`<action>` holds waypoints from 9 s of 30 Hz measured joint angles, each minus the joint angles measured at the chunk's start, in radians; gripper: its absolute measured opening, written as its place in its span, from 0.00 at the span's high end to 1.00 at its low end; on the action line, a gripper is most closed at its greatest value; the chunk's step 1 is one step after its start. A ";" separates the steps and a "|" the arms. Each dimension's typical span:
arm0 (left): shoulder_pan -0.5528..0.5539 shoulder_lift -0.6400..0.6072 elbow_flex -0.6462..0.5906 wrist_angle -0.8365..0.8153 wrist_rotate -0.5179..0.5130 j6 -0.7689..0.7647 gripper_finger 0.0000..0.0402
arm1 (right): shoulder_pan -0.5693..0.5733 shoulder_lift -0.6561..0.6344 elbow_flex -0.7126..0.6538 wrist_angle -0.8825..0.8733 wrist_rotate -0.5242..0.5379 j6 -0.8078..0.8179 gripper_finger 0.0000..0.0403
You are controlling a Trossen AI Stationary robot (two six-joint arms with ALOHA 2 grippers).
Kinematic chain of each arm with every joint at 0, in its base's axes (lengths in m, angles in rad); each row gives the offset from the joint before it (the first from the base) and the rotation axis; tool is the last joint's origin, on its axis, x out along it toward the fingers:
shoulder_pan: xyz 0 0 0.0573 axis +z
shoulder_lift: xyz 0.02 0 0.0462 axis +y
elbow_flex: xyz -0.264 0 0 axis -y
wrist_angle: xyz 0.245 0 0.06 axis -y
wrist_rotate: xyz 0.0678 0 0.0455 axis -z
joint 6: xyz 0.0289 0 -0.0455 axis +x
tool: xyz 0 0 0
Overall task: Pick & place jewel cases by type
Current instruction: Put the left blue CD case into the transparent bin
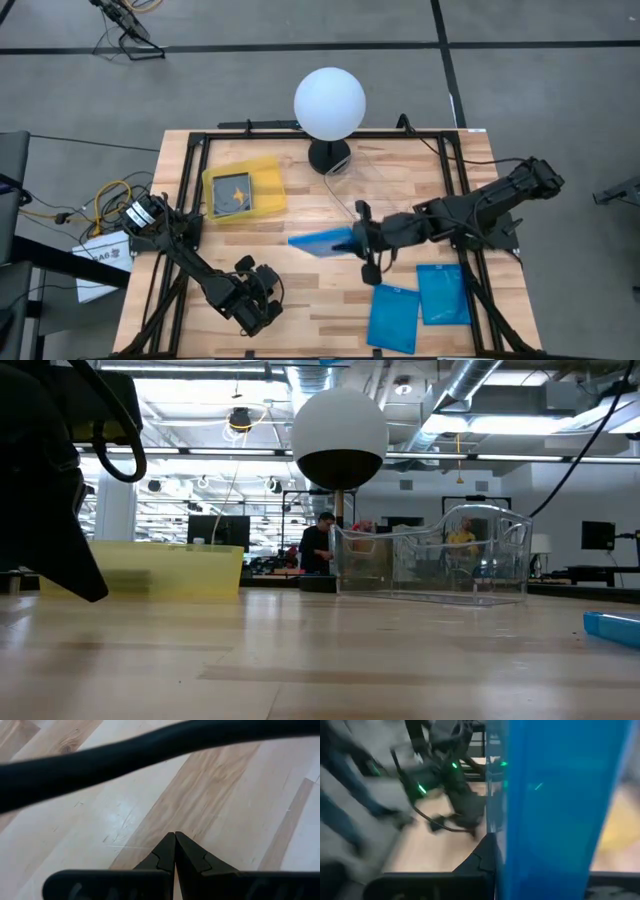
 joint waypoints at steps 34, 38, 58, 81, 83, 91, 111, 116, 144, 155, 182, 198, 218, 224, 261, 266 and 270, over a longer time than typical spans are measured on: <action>0.002 0.000 0.000 0.016 -0.069 0.006 1.00 | -0.202 0.000 0.217 -0.692 0.152 0.021 1.00; 0.002 0.000 0.000 0.015 -0.093 0.006 1.00 | -0.214 0.012 0.168 -0.612 0.463 -0.036 1.00; 0.015 0.000 0.000 0.016 -0.184 0.070 1.00 | -0.244 0.007 -0.584 0.459 0.652 -0.274 1.00; 0.104 0.000 0.000 0.033 -0.167 0.117 1.00 | -0.374 0.006 -0.792 0.831 0.574 -0.351 0.85; 0.111 0.000 0.000 0.034 -0.141 0.134 1.00 | -0.378 0.006 -0.792 0.831 0.542 -0.351 0.82; 0.119 0.000 0.000 0.035 -0.102 0.148 1.00 | -0.383 0.006 -0.791 0.813 0.489 -0.343 0.76; 0.119 0.000 0.000 0.047 -0.101 0.149 1.00 | -0.365 0.007 -0.790 0.719 0.431 -0.183 0.45; 0.119 0.000 0.000 0.050 -0.100 0.149 1.00 | -0.344 0.007 -0.790 0.714 0.391 -0.108 0.40; 0.119 0.000 0.000 0.051 -0.099 0.159 1.00 | -0.359 -0.311 -0.790 0.306 0.055 0.248 0.42; 0.119 0.000 0.000 0.051 -0.098 0.159 1.00 | -0.345 -0.340 -0.706 0.153 -0.068 0.324 0.42; 0.171 0.000 0.000 0.428 -0.034 0.184 1.00 | 0.092 -0.334 -0.426 -0.014 -0.320 0.771 0.48; 0.194 0.000 0.000 0.550 0.077 0.270 0.91 | 0.363 -0.164 -0.426 -0.127 -0.290 1.018 0.97; 0.207 0.000 0.000 0.634 0.133 0.267 0.91 | 0.555 0.213 -0.409 -0.122 -0.459 1.271 1.00; 0.209 0.000 0.000 0.634 0.139 0.267 0.91 | 0.526 0.313 -0.405 -0.070 -0.551 1.225 1.00; 0.259 0.000 0.000 0.515 0.212 0.226 0.91 | 0.188 0.339 -0.343 -0.002 -0.290 0.664 1.00; 0.328 0.000 0.000 0.516 0.280 0.262 0.91 | 0.157 0.339 -0.344 0.005 -0.295 0.619 1.00; 0.378 0.000 0.000 0.541 0.334 0.288 0.91 | 0.148 0.339 -0.344 0.007 -0.299 0.600 1.00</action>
